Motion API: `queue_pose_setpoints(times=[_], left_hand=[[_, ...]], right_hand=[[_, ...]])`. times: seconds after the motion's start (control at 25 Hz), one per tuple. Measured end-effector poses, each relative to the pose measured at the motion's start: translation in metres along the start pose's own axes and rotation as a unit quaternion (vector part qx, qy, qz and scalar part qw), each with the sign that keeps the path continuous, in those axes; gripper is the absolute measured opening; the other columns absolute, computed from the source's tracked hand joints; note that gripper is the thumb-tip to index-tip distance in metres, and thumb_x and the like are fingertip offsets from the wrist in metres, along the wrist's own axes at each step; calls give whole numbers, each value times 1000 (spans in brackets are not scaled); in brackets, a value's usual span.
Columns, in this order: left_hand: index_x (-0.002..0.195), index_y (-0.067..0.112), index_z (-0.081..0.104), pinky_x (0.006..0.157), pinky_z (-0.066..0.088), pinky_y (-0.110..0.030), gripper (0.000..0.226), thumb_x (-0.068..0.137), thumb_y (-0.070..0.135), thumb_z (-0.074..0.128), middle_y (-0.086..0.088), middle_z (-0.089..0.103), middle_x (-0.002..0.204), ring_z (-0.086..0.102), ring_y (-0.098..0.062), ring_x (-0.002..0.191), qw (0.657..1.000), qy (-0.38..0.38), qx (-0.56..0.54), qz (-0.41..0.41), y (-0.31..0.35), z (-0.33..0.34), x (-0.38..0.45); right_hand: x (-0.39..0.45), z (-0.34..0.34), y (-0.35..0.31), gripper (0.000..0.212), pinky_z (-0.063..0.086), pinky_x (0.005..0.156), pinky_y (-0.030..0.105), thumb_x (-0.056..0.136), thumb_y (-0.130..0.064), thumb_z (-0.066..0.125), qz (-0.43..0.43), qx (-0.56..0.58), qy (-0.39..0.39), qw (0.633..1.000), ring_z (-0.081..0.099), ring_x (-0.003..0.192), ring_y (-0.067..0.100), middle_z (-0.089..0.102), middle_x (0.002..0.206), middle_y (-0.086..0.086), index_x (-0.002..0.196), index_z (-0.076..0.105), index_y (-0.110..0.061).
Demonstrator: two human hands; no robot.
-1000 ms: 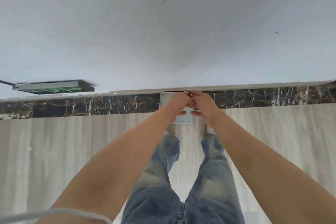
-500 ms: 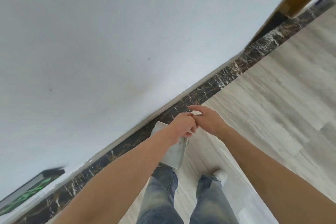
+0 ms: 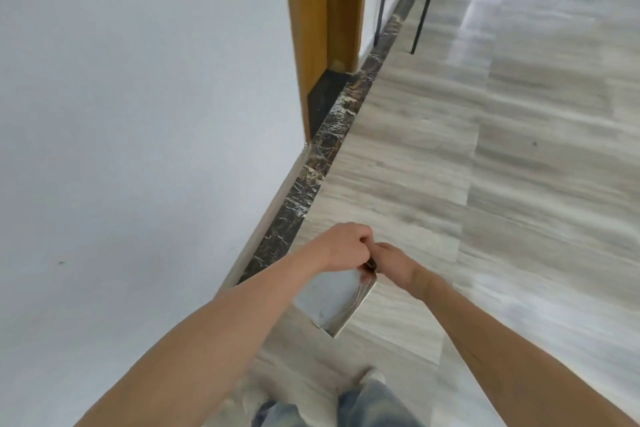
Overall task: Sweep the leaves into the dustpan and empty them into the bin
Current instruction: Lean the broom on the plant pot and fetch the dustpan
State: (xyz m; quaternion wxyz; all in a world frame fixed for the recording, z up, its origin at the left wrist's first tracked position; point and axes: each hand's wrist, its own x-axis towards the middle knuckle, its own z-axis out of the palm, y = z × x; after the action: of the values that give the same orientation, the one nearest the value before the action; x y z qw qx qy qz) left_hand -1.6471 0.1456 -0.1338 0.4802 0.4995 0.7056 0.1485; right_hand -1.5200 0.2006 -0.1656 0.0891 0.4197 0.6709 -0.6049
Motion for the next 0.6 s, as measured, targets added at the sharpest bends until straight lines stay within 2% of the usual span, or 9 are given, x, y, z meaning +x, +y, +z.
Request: queue_pose_setpoints(times=[0.08,0.16,0.2,0.28,0.36,0.4,0.48,0.56,0.6], left_hand=[[93,21,46,75,50,-48,27,73,3,44,-9,64,89,61,-30,88,996,-12,77,54,46,10,31],[99,22,41,70,47,-45,29,76,5,46,-7,62,87,59,-28,84,979,-40,157,124,90,19,59],[100,23,40,68,45,-43,30,76,6,47,-2,62,86,59,-25,82,970,-52,180,155,112,22,71],[107,27,42,68,45,-37,40,74,6,50,9,58,91,57,-16,83,952,-60,214,210,148,30,96],[121,33,41,77,47,-35,56,72,9,52,10,49,108,54,-13,96,937,-47,225,263,175,39,120],[127,34,40,82,49,-35,62,70,12,53,7,43,115,51,-13,103,935,-43,201,291,190,43,134],[135,26,40,90,50,-32,67,70,11,53,0,40,116,48,-15,108,946,-60,68,310,222,49,157],[140,20,35,83,54,-25,69,76,3,51,-9,47,106,54,-20,94,943,-149,-102,280,250,54,177],[142,23,32,80,55,-24,70,77,2,49,-12,51,102,56,-23,88,931,-199,-166,257,259,57,189]], right_hand=[[-13,-45,17,49,48,82,41,103,-43,29,-25,152,-9,988,50,54,17,45,59,4,81,54,-7],[-27,-85,33,38,44,69,36,94,-41,38,-65,255,15,965,42,47,14,36,58,5,98,53,-6],[-32,-101,38,37,41,63,32,87,-40,43,-77,283,49,955,39,45,12,35,57,4,100,52,-7],[-39,-128,48,36,30,51,25,72,-37,57,-78,318,147,933,34,47,10,35,55,1,92,53,-8],[-45,-157,49,30,23,47,25,62,-34,59,-83,329,246,908,29,51,12,34,54,0,79,55,-9],[-49,-177,48,21,21,47,26,63,-31,57,-86,333,284,895,27,52,13,33,54,0,71,53,-12],[-58,-215,44,16,16,48,29,66,-25,54,-89,346,340,870,20,52,15,26,55,0,62,44,-14],[-67,-250,42,18,13,50,31,67,-22,52,-87,360,383,846,16,56,18,21,59,3,59,37,-14],[-69,-266,42,19,14,49,29,67,-21,51,-87,365,404,834,16,56,18,22,58,3,57,36,-14]])
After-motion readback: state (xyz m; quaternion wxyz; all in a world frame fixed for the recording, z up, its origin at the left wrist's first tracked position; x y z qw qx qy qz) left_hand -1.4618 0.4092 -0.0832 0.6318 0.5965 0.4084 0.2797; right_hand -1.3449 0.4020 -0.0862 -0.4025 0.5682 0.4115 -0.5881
